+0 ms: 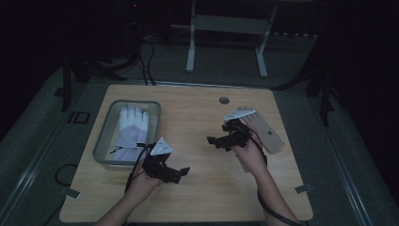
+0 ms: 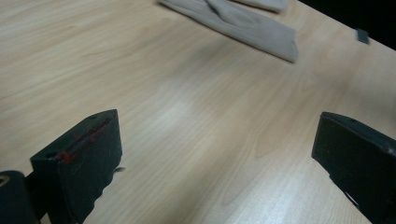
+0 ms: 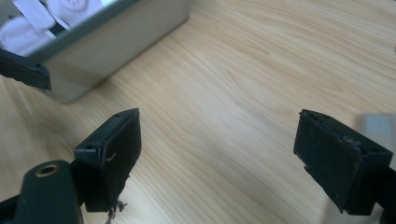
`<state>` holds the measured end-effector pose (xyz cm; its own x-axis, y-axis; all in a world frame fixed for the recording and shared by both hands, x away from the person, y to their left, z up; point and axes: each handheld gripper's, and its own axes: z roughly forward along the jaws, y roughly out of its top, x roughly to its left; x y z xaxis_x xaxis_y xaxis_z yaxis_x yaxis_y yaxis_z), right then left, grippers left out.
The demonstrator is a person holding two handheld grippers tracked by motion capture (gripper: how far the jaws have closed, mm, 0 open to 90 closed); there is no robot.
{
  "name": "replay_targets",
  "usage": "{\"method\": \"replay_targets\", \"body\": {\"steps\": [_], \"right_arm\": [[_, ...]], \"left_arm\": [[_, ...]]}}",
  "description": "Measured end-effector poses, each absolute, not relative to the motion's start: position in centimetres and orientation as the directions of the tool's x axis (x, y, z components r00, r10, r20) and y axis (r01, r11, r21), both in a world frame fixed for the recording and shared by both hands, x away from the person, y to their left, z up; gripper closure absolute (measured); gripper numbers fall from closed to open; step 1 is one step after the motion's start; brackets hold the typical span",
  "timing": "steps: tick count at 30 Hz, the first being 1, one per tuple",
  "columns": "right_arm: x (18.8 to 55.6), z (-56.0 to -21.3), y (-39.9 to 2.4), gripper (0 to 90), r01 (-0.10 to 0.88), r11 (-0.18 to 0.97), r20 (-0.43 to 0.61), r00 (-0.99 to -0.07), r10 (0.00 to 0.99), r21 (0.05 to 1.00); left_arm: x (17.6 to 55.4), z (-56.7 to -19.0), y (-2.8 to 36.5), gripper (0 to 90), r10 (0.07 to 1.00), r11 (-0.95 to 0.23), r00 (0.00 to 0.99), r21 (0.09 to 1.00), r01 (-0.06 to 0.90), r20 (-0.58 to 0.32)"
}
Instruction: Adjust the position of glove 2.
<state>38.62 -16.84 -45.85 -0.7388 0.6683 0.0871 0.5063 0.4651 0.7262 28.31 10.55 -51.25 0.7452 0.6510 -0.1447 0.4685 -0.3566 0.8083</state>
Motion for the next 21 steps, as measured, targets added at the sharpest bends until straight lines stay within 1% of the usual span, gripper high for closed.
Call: {"method": "replay_targets", "body": {"steps": [6,9,11,13,15,16,17,19,21], "right_arm": [[39.0,-46.7,-20.1,15.0,0.494,0.475,0.066,-0.741,0.669,0.728],[39.4,-47.2,-21.3,15.1,0.488,0.476,0.050,-0.735,0.676,0.731],[39.7,-47.7,-22.3,17.5,0.493,0.470,0.047,-0.725,0.687,0.732],[40.1,-48.3,-23.2,17.4,0.505,0.467,0.051,-0.716,0.696,0.726],[40.4,-48.9,-24.1,17.1,0.537,0.443,0.071,-0.689,0.721,0.718],[40.5,-49.1,-24.5,15.7,0.549,0.435,0.076,-0.678,0.731,0.713],[40.6,-49.4,-24.9,13.6,0.551,0.438,0.071,-0.675,0.734,0.710],[40.8,-50.0,-25.3,13.2,0.548,0.454,0.048,-0.674,0.738,0.702],[40.9,-50.6,-25.7,13.7,0.537,0.480,-0.009,-0.660,0.751,0.693]], "left_arm": [[27.7,-53.6,10.2,2.0,0.622,-0.372,0.770,0.813,0.448,-0.141],[27.5,-54.5,10.4,2.0,0.631,-0.367,0.764,0.817,0.445,-0.133],[27.3,-55.0,10.5,2.0,0.645,-0.351,0.754,0.827,0.440,-0.127],[27.2,-55.5,10.6,2.0,0.659,-0.354,0.744,0.825,0.440,-0.114],[27.0,-55.9,10.7,2.0,0.670,-0.356,0.735,0.825,0.439,-0.103],[26.8,-56.2,10.6,2.0,0.679,-0.355,0.728,0.827,0.436,-0.093],[26.7,-56.5,10.6,2.0,0.682,-0.353,0.725,0.826,0.440,-0.095],[26.6,-56.9,10.6,2.0,0.677,-0.339,0.725,0.823,0.456,-0.123],[26.5,-57.1,10.5,2.0,0.675,-0.333,0.726,0.823,0.460,-0.132]]}}
